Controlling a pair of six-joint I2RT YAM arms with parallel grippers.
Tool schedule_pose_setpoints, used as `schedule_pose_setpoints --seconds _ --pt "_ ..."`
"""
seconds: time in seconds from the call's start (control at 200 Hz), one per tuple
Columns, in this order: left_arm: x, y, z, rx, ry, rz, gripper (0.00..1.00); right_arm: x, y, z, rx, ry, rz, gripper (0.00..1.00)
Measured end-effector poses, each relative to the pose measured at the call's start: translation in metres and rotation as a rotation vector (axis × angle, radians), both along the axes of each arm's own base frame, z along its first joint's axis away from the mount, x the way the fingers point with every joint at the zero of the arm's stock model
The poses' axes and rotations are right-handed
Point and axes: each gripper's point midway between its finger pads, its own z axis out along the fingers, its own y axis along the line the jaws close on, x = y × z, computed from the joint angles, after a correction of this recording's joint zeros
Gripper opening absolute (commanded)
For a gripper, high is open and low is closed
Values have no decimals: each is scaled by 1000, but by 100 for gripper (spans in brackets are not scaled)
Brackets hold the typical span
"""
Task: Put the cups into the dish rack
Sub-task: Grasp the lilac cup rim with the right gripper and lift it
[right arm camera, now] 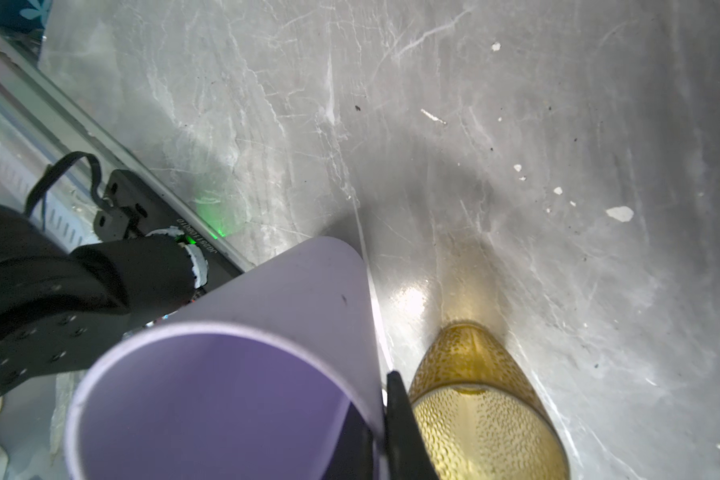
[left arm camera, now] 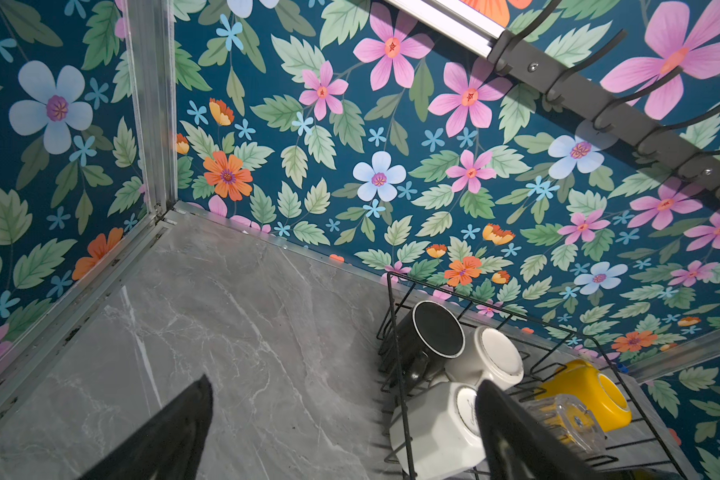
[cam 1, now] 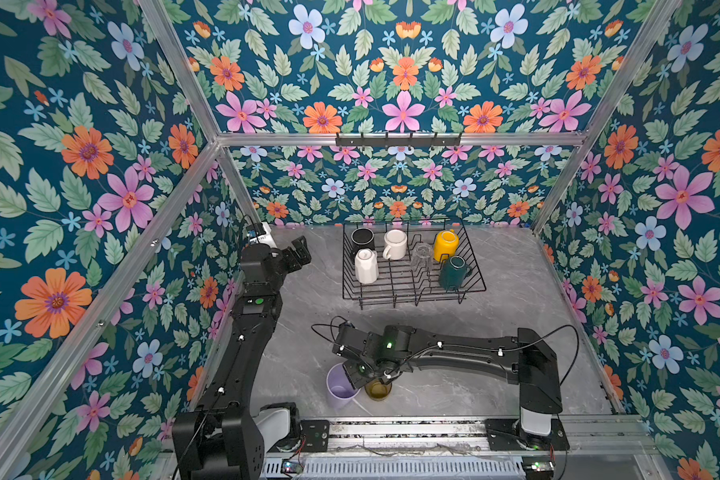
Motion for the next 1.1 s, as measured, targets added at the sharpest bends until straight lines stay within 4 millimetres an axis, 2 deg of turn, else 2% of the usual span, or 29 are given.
schedule_pose_setpoints --seconds 0.215,0.495,0.645,0.79,0.99,1.1 --pt "0 -2 -3 -2 6 -10 100 8 -17 19 76 7 -36 0" --pt "-6 -20 4 -12 -59 -117 100 45 -63 60 319 29 -172 0" --pt "-11 -36 12 -12 -122 -217 100 69 -100 75 454 34 -269 0" --pt "-17 -56 21 -22 -182 -334 100 94 -149 86 580 35 -414 0" --pt "-33 -88 38 -45 -271 -514 99 114 -208 108 756 16 -572 0" --pt "-43 -110 42 -47 -300 -622 99 120 -230 116 825 16 -630 0"
